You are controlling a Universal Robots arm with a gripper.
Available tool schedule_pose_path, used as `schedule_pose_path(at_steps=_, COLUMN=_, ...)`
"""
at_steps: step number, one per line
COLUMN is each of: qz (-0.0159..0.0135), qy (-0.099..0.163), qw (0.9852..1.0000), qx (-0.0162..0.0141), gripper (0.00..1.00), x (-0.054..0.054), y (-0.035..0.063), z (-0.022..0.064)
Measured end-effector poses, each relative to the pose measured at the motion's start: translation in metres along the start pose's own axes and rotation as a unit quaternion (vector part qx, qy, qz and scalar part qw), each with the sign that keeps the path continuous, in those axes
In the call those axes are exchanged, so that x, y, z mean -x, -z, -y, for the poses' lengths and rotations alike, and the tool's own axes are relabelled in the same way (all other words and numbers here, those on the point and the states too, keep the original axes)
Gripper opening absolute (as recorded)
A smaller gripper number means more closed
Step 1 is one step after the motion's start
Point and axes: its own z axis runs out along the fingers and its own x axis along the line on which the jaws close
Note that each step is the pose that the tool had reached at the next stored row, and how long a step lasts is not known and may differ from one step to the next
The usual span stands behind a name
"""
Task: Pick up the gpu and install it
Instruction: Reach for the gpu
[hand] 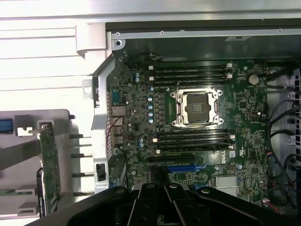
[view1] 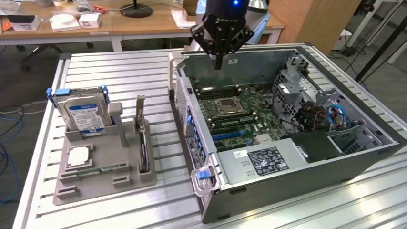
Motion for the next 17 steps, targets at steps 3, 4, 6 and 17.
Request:
schedule_pose_path(at_steps=3, qz=0.0, qy=0.0, qw=1.0, qx=0.0, gripper=0.11, x=-0.0014, y=0.0, z=0.0001)
schedule_pose_path(at_steps=4, qz=0.0, qy=0.0, qw=1.0, qx=0.0, gripper=0.11, x=-0.002, y=0.0, z=0.0002)
schedule_pose_path(at_steps=6, qz=0.0, qy=0.0, qw=1.0, qx=0.0, gripper=0.11, x=-0.0029, y=0.0, z=0.0002)
schedule_pose_path(at_steps=17, qz=0.0, qy=0.0, qw=1.0, qx=0.0, gripper=0.11, x=-0.0095, y=-0.0001, z=0.0007)
